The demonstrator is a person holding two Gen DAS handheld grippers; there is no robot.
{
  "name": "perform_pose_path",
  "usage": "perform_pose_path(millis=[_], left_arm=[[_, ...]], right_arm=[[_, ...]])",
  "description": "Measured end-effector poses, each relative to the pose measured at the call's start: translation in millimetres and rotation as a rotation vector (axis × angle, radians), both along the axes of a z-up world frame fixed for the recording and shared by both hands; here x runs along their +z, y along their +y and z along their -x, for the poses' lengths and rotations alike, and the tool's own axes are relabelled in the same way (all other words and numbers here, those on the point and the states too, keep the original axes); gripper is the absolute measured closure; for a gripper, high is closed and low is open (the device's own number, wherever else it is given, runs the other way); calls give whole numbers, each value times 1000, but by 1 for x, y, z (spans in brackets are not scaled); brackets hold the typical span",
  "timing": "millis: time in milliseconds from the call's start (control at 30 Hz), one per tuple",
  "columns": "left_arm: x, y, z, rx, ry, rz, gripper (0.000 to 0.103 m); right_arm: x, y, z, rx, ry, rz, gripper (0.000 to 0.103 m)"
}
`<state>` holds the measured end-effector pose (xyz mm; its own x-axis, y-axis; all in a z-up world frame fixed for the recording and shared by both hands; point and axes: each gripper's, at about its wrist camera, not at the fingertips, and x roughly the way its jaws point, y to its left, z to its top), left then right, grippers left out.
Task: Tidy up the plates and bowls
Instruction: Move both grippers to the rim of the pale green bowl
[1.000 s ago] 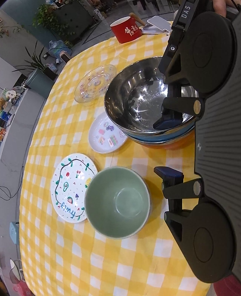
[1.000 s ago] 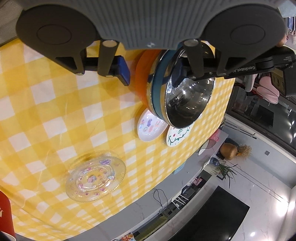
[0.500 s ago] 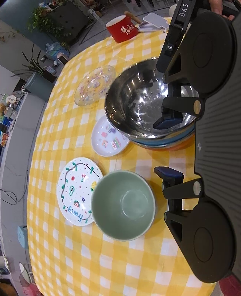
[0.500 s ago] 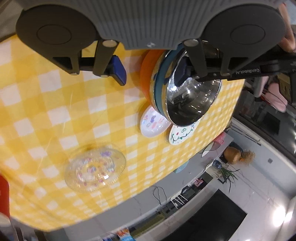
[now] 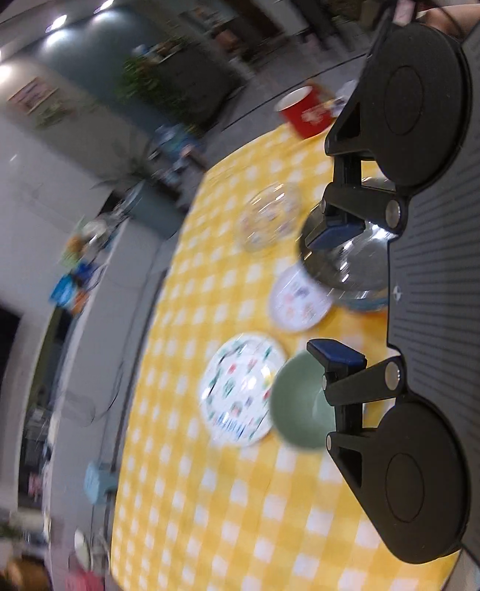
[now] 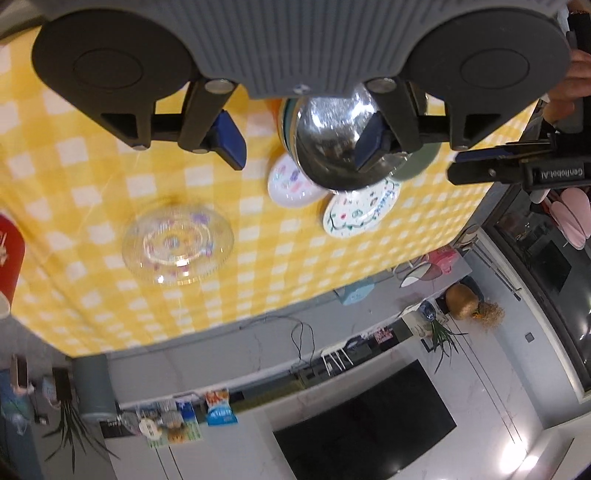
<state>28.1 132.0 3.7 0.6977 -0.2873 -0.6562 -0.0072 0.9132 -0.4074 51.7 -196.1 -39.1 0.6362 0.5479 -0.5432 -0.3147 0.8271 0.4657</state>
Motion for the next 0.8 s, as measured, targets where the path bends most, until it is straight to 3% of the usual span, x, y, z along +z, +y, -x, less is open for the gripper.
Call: perform_pose_path(millis=[133, 233, 300, 367, 433, 567, 700, 800], left_arm=[[-1, 22, -1, 86, 11, -8, 38], [-11, 35, -7, 176, 79, -47, 38], [-21, 43, -12, 213, 118, -24, 39], [-31, 52, -16, 220, 135, 59, 38], [-38, 55, -20, 226, 153, 89, 38], [-49, 53, -27, 239, 201, 22, 38], [-57, 53, -33, 238, 222, 3, 35], [-61, 56, -38, 257, 237, 6, 35]], right_arm=[[10, 6, -2, 16, -24, 11, 38], [19, 17, -6, 46, -39, 27, 38], [26, 28, -8, 78, -57, 35, 38], [35, 42, -14, 123, -91, 62, 37], [39, 58, -26, 160, -92, 87, 35], [48, 91, -47, 200, -96, 118, 33], [50, 130, -68, 330, -75, 189, 28], [47, 152, -84, 339, -47, 268, 28]])
